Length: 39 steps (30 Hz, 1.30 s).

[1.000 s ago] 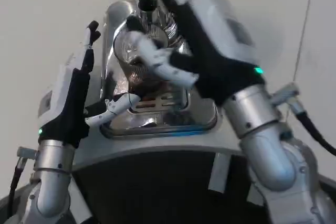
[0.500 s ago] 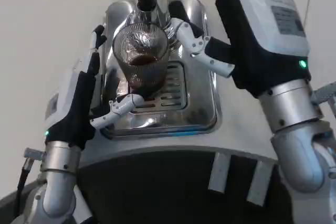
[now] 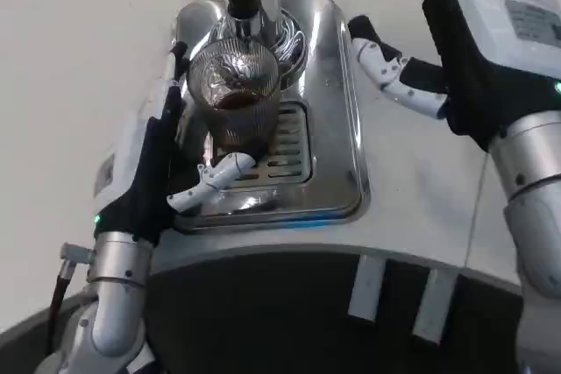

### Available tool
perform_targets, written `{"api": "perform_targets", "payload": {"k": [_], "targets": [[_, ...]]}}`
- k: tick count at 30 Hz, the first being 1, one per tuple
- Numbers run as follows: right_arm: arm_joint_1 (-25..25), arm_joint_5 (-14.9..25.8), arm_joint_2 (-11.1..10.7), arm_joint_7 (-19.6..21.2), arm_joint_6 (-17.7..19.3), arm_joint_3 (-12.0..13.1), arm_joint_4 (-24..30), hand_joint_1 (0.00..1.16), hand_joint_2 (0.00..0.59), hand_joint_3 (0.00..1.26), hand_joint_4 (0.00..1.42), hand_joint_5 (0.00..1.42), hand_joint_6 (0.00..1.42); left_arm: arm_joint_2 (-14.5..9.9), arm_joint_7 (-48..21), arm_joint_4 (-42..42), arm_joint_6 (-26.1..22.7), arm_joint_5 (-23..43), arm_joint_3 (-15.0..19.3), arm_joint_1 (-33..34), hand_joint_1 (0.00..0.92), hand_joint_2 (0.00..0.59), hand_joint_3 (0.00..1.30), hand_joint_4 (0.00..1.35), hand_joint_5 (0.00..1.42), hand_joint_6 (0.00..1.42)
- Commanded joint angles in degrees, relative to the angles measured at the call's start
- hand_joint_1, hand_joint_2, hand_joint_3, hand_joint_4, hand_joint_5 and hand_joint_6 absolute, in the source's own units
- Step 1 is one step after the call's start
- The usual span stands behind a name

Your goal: Grasp the cup under the faucet to collect the drink, then remove the cup.

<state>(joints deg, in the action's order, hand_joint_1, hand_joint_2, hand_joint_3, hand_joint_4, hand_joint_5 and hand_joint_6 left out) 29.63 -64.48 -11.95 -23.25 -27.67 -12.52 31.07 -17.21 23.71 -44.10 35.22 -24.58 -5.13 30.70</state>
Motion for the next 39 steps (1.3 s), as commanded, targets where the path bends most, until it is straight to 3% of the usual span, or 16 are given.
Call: {"api": "perform_targets", "payload": {"k": [1, 11, 18, 22, 23, 25, 26, 27, 30, 33, 36, 39], "targets": [[-0.19, -1.38, -0.49, -3.97, 0.57, -0.76, 0.92, 0.4, 0.474, 0.0, 0.0, 0.0, 0.0, 0.22, 1.82, -1.57, 0.08, -0.36, -0.19, 0.71, 0.317, 0.045, 0.0, 0.0, 0.04, 0.06], [4.59, -4.48, 0.33, -9.26, 0.7, -2.85, -1.14, 0.4, 0.496, 0.0, 0.0, 0.0, 0.0, -0.98, 2.07, -1.12, -0.12, -0.97, -0.34, 0.72, 0.316, 0.046, 0.0, 0.0, 0.05, 0.07], [2.46, -4.95, -2.57, -10.01, 3.26, -2.45, -2.04, 0.38, 0.516, 0.0, 0.0, 0.0, 0.0, -1.94, 1.35, 0.86, -0.36, -1.66, -0.87, 0.13, 0.294, 0.046, 0.0, 0.0, 0.05, 0.07], [2.27, -4.79, -2.8, -9.93, 3.54, -2.33, -2.04, 0.37, 0.516, 0.0, 0.0, 0.0, 0.0, -2.63, 0.97, 2.43, -0.45, -1.67, -0.96, -0.96, 0.292, 0.046, 0.0, 0.0, 0.05, 0.07], [-10.6, -2.0, -4.03, -2.2, 7.25, -0.12, 1.45, 0.37, 0.516, 0.0, 0.0, 0.0, 0.0, -2.75, 0.85, 2.86, -0.5, -1.64, -0.98, -1.24, 0.292, 0.046, 0.0, 0.0, 0.05, 0.07], [-28.29, 2.07, -5.65, 9.05, 13.13, 3.2, 5.56, 0.37, 0.516, 0.0, 0.0, 0.0, 0.0, -2.95, 0.58, 3.62, -0.57, -1.56, -0.99, -1.69, 0.292, 0.046, 0.0, 0.0, 0.05, 0.07], [-33.76, 3.77, -5.95, 13.11, 15.48, 4.49, 6.0, 0.37, 0.516, 0.0, 0.0, 0.0, 0.0, -3.03, 0.45, 3.97, -0.56, -1.5, -0.96, -1.87, 0.292, 0.046, 0.0, 0.0, 0.05, 0.07], [-36.23, 5.29, -5.77, 15.51, 17.09, 5.48, 5.42, 0.37, 0.515, 0.0, 0.0, 0.0, 0.0, -3.08, 0.38, 4.16, -0.55, -1.46, -0.93, -1.97, 0.292, 0.046, 0.0, 0.0, 0.05, 0.07], [-40.24, 8.62, -5.34, 20.17, 20.52, 7.65, 4.37, 0.36, 0.515, 0.0, 0.0, 0.0, 0.0, -3.27, 0.08, 4.95, -0.48, -1.32, -0.81, -2.32, 0.292, 0.046, 0.0, 0.0, 0.05, 0.07], [-41.66, 13.06, -3.78, 22.2, 22.19, 9.61, 4.57, 0.36, 0.515, 0.0, 0.0, 0.0, 0.0, -3.57, -0.26, 6.58, -0.71, -1.3, -0.7, -3.08, 0.292, 0.046, 0.0, 0.0, 0.05, 0.07], [-40.29, 12.87, -3.58, 21.53, 21.72, 9.58, 5.66, 0.36, 0.515, 0.0, 0.0, 0.0, 0.0, -3.64, -0.58, 7.54, -1.01, -1.11, -0.47, -3.66, 0.292, 0.046, 0.0, 0.0, 0.05, 0.07], [-37.74, 10.2, -3.9, 18.7, 20.05, 8.8, 6.92, 0.36, 0.515, 0.0, 0.0, 0.0, 0.0, -3.53, -0.83, 8.46, -1.2, -0.9, -0.21, -4.33, 0.288, 0.047, 0.0, 0.0, 0.05, 0.07]]}}
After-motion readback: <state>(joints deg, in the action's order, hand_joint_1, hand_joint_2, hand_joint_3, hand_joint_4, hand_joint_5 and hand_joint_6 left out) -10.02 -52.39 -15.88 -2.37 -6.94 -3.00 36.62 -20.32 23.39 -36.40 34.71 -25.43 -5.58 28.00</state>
